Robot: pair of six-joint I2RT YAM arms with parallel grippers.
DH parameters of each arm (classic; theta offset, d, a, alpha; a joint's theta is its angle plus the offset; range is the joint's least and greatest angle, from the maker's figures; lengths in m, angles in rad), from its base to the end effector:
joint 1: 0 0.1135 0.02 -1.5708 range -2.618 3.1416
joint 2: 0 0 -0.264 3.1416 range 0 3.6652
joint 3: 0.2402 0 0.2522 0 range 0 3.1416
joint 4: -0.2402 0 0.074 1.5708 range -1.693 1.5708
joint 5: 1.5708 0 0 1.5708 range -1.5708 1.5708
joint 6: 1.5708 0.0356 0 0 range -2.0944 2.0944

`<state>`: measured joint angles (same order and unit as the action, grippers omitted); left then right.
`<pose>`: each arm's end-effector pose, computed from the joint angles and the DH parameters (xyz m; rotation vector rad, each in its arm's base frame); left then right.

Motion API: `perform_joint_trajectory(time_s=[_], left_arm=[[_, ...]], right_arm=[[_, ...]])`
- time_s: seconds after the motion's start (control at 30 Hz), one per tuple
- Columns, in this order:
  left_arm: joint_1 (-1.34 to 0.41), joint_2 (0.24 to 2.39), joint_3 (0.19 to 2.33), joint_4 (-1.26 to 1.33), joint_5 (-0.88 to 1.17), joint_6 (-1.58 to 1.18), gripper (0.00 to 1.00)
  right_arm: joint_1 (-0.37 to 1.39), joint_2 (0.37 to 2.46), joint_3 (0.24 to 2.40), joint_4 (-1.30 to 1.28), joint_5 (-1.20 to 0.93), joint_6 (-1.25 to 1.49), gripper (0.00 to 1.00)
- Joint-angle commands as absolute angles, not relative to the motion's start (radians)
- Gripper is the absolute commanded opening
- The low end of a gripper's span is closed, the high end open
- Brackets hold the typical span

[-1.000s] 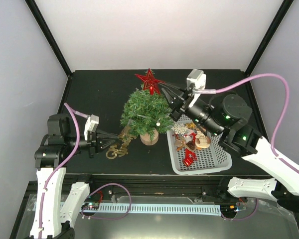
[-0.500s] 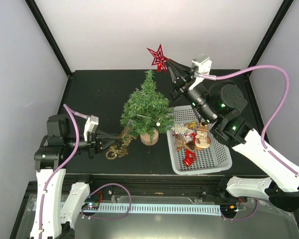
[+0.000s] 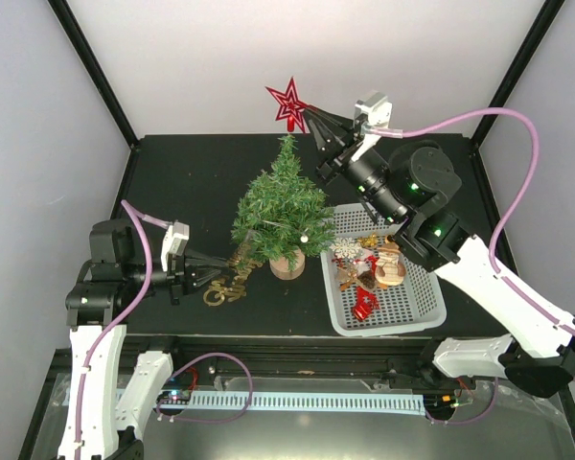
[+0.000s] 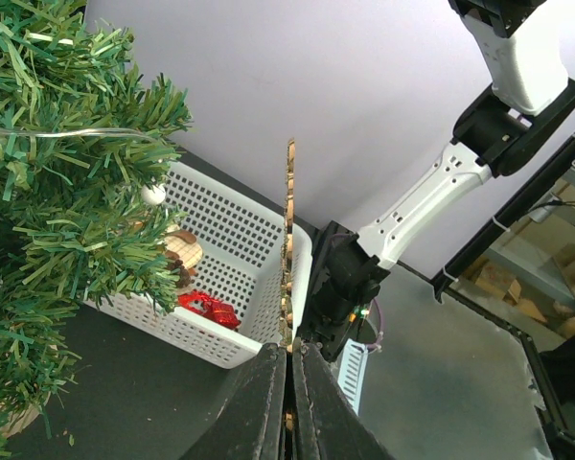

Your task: Decorate the small christmas tree

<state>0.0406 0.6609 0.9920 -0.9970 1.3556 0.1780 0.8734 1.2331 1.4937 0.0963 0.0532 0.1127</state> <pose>0.0892 -0.0312 0.3615 0.8135 1.7205 -1.3242 0.1661 0.1953 0.5220 -0.4213 1.1834 0.8262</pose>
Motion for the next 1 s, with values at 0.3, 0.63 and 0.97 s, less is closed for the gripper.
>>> perform_joint_trajectory(time_s=[0.3,0.63,0.97], left_arm=[[0.051,0.648,0.989,-0.977,1.395,0.176,0.02],[0.052,0.646,0.988,-0.975,1.402,0.176,0.02],[0.054,0.646,0.986,-0.968,1.405,0.173,0.02]], right_arm=[[0.856,1.25,1.485,0.122,0.041,0.15,0.01],[0.832,1.247,1.441,0.139,0.03,0.178,0.01],[0.829,1.239,1.426,0.135,0.018,0.195,0.01]])
